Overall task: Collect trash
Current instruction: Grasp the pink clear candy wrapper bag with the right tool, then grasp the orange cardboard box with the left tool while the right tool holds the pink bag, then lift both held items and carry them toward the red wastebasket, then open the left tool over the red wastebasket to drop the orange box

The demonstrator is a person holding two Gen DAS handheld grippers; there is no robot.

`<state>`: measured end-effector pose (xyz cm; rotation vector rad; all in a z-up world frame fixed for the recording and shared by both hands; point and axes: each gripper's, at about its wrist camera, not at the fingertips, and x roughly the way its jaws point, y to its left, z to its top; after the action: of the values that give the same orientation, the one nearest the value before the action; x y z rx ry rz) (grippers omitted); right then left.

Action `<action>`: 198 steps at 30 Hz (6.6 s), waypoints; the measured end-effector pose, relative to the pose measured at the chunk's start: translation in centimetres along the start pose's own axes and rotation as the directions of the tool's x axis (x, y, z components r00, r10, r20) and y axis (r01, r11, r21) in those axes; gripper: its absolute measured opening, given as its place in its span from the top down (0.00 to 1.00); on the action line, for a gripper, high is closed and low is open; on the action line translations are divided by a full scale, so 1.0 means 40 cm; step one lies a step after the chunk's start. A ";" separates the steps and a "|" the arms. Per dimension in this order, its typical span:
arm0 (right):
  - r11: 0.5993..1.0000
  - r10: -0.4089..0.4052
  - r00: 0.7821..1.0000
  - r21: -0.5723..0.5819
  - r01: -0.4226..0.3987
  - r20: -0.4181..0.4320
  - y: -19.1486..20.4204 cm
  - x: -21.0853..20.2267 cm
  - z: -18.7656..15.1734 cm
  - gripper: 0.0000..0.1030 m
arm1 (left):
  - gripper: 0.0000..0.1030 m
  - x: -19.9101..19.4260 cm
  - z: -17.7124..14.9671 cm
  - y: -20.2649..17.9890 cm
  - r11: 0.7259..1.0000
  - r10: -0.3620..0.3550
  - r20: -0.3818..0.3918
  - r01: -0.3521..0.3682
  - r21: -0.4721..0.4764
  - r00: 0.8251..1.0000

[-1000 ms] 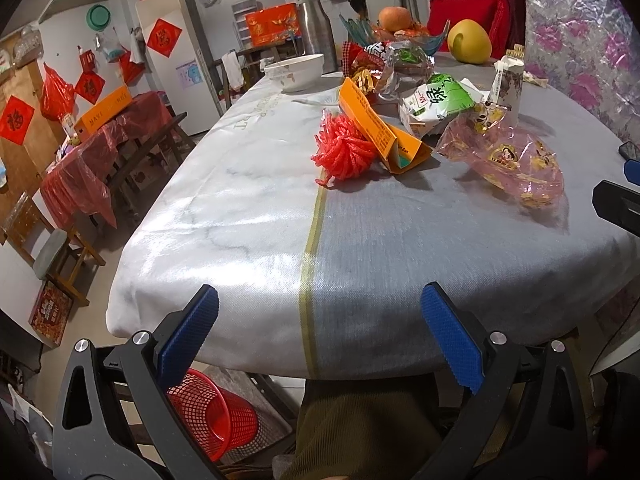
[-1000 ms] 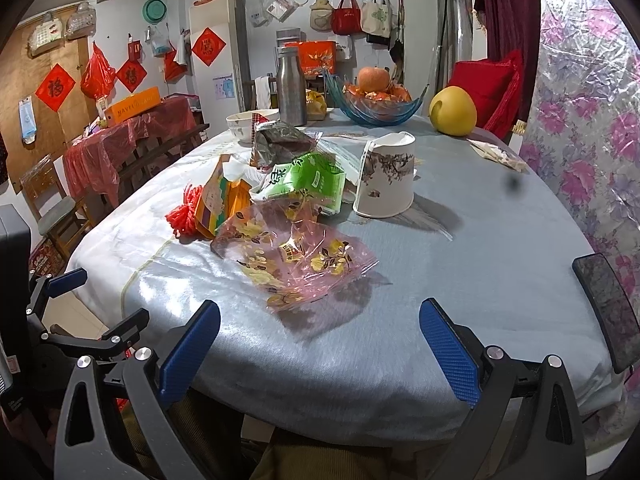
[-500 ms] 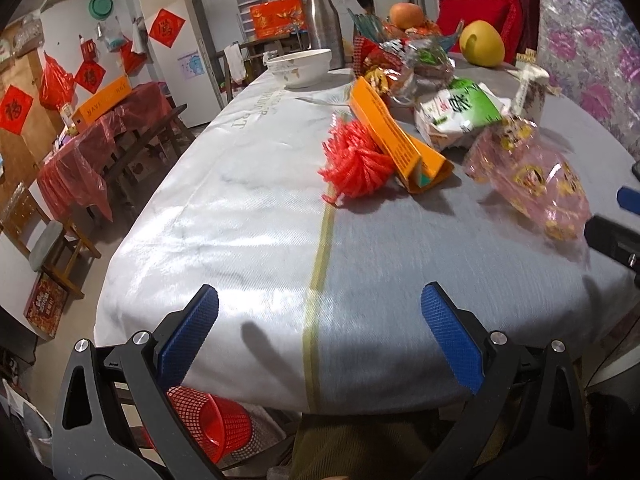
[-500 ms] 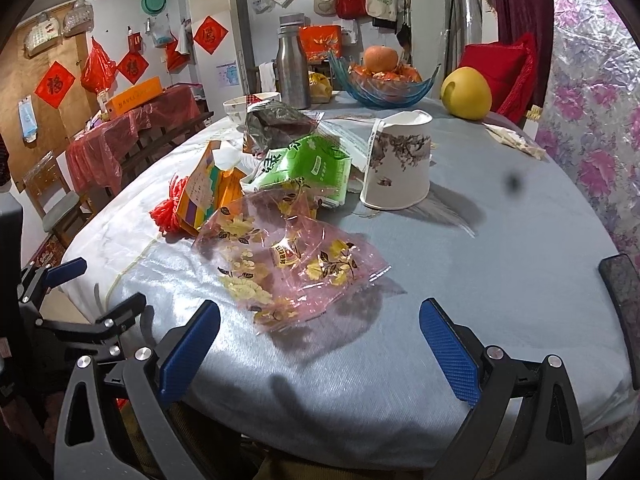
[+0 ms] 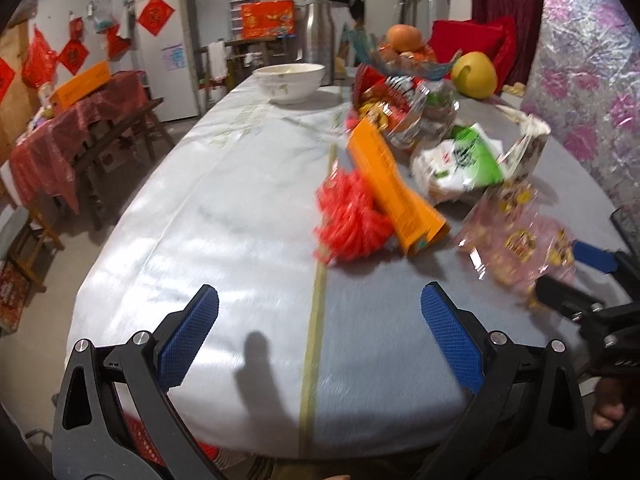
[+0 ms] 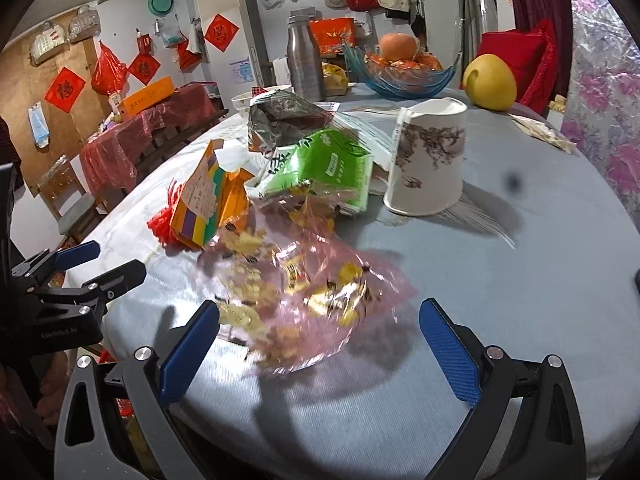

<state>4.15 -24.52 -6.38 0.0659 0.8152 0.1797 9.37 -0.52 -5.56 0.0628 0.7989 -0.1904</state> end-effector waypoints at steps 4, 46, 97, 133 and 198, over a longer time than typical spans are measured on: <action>1.000 0.005 1.000 -0.004 -0.005 0.014 -0.006 0.014 0.010 0.40 | 0.06 0.029 0.055 -0.012 0.996 -0.089 -0.014 0.089 0.005 0.996; 0.986 0.046 0.993 0.152 -0.063 0.110 -0.139 -0.072 0.008 0.67 | 0.11 0.142 0.184 -0.089 0.965 -0.257 -0.122 0.261 0.016 0.959; 0.975 0.099 0.982 0.184 -0.128 0.158 -0.129 -0.140 -0.007 0.88 | 0.09 0.107 0.174 0.010 0.950 -0.309 -0.087 0.304 -0.067 0.947; 0.963 0.249 0.942 0.041 -0.265 0.226 0.035 -0.222 0.041 0.89 | 0.53 -0.167 0.084 0.270 0.952 -0.246 0.074 0.256 -0.167 0.966; 0.797 0.556 0.823 -0.206 -0.568 -0.117 0.580 -0.128 0.026 0.90 | 0.80 -0.165 -0.428 0.708 0.913 -0.092 -0.204 0.001 -0.408 0.975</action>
<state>-1.65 -2.66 0.97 0.0828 0.8018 0.8484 -1.74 30.43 -13.18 -0.3349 1.0480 -0.0591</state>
